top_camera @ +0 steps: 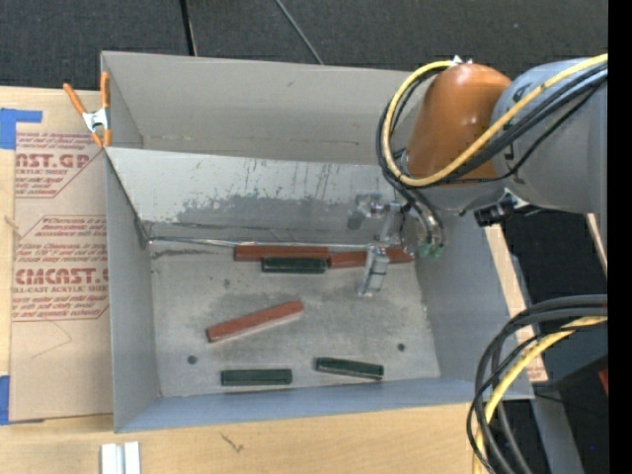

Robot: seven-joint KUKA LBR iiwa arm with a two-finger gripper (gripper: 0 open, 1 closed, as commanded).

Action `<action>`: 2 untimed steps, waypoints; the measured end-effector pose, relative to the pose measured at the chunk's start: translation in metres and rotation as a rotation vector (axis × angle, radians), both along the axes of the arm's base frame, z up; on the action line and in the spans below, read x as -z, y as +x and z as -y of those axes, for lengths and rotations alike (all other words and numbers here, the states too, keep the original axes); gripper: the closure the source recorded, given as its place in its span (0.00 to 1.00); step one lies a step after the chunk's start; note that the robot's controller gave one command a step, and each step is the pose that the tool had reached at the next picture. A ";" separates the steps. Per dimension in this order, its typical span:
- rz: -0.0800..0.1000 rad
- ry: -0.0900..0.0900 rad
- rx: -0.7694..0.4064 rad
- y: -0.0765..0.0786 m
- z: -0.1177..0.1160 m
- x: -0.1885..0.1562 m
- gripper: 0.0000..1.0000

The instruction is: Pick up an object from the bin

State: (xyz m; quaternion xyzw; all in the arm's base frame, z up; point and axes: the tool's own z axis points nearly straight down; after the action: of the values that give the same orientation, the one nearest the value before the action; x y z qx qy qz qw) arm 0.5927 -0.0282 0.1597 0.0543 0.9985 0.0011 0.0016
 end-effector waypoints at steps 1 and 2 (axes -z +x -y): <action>-0.001 -0.002 0.182 -0.003 0.018 0.030 0.00; -0.006 -0.002 0.121 -0.001 0.021 0.093 0.00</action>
Offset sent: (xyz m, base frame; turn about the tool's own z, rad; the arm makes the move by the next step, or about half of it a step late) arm 0.0001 -0.0216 -0.0897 0.1235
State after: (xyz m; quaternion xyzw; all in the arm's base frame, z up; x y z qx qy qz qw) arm 0.5919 -0.0489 0.0662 0.1147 0.9934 -0.0001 -0.0015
